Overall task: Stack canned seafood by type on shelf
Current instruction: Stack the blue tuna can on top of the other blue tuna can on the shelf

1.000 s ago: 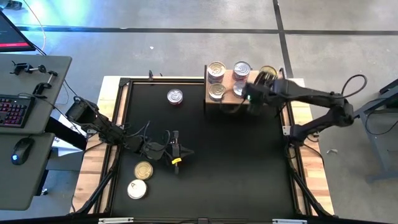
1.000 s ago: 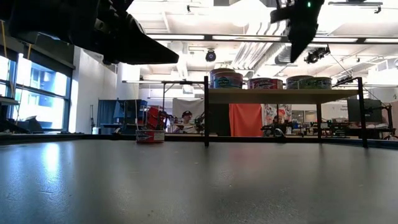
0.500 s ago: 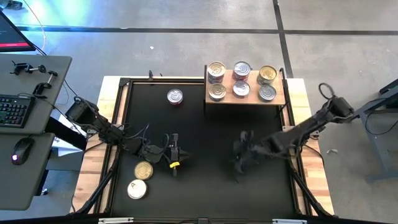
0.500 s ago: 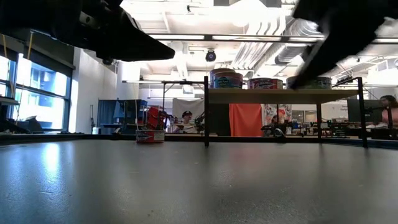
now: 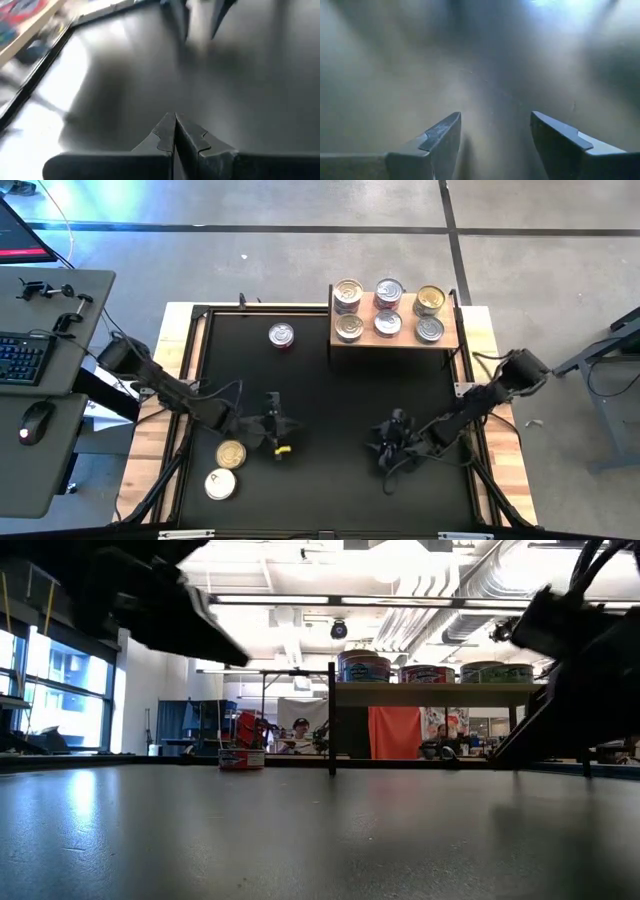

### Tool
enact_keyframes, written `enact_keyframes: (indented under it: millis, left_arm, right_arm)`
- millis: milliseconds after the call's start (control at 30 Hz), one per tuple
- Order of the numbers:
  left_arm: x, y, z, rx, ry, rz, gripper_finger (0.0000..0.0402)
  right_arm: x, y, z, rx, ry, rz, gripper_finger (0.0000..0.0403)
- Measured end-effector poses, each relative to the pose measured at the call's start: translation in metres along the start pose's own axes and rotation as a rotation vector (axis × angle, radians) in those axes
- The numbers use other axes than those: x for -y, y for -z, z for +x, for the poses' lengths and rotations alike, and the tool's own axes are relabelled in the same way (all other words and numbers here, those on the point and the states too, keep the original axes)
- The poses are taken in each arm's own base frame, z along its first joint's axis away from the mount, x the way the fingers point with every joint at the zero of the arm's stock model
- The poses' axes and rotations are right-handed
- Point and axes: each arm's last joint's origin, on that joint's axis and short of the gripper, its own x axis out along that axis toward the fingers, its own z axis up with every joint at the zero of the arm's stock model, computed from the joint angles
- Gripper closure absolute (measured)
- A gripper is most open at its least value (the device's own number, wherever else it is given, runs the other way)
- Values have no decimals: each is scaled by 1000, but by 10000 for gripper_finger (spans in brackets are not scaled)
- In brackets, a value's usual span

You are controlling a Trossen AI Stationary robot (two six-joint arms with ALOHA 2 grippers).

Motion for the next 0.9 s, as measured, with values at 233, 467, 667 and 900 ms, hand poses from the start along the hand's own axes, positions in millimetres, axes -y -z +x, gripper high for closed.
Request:
enact_keyframes:
  millis: [233, 467, 667, 900]
  left_arm:
    - [-9, -18, -52, -329, -45, -92, 402]
    - [2, -10, -94, -647, 53, -347, 402]
    - [25, 3, -116, -901, 121, -560, 402]
    - [48, 12, -147, -1017, 135, -717, 402]
  right_arm:
    - [1, 4, 28, 42, 19, -26, 176]
    - [3, -1, 45, 113, 14, -43, 176]
    - [6, -6, 49, 126, 30, -74, 176]
    - [11, -8, 52, 127, 48, -80, 176]
